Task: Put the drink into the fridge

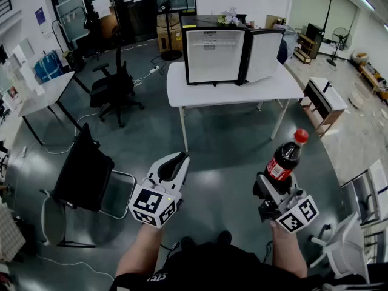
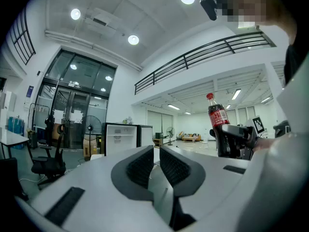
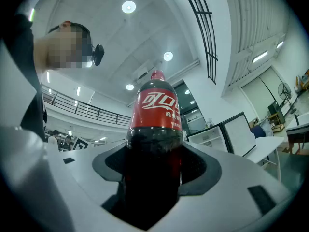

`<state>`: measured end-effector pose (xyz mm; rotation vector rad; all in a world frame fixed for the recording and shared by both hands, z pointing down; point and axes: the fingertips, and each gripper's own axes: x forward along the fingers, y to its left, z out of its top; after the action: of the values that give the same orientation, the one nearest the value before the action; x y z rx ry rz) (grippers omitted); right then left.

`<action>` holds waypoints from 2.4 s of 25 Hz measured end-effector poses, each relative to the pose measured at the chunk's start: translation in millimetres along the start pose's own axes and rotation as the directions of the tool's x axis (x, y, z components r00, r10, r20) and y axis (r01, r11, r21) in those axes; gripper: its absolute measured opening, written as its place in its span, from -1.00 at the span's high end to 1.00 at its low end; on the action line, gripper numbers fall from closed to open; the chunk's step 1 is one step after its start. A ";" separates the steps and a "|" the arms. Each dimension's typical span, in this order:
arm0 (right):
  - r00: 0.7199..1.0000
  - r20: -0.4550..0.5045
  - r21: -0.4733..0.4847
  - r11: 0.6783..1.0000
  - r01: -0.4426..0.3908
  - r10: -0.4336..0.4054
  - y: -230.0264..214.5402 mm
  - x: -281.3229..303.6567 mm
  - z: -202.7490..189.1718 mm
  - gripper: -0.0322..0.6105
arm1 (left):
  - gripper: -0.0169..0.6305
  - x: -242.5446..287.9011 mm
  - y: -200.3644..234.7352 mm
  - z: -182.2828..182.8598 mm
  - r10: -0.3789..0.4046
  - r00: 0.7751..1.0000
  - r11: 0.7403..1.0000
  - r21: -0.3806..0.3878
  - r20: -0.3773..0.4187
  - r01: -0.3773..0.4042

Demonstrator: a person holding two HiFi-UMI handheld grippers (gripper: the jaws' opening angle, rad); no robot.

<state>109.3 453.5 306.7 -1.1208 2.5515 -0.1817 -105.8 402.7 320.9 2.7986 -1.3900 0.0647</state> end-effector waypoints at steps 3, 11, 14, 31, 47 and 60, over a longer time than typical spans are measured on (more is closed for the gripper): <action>1.000 0.008 0.004 1.000 0.013 -0.014 -3.9 -2.9 1.4 -0.03 | 0.79 -0.4 3.7 -3.2 0.004 1.000 1.000 -0.009 -0.006 -0.004; 0.999 0.008 0.007 0.999 0.033 -0.033 -22.3 -6.4 5.5 -0.03 | 0.79 19.9 -0.5 -0.9 -0.007 1.000 1.000 -0.004 -0.011 0.007; 1.000 0.010 0.010 1.000 0.029 -0.029 -31.0 -10.4 8.3 -0.03 | 0.79 31.7 -6.0 -3.0 -0.014 1.000 1.000 -0.013 -0.016 0.014; 1.000 0.018 0.082 0.997 -0.003 0.002 -111.0 -65.3 35.9 -0.04 | 0.79 96.7 -67.0 0.4 0.023 0.999 1.000 0.017 -0.026 -0.023; 0.999 -0.027 0.072 0.997 0.039 -0.037 -167.4 2.9 12.7 -0.04 | 0.79 168.6 -9.4 -14.2 -0.025 0.999 1.000 -0.005 -0.032 0.024; 0.999 -0.045 0.102 0.994 0.034 -0.030 -212.4 197.5 -19.4 -0.04 | 0.79 247.9 173.6 -8.4 -0.018 1.000 1.000 -0.025 -0.014 0.017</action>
<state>124.7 163.9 326.8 -1.1308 2.5309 -0.3447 -94.7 100.7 339.6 2.7840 -1.3537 0.0671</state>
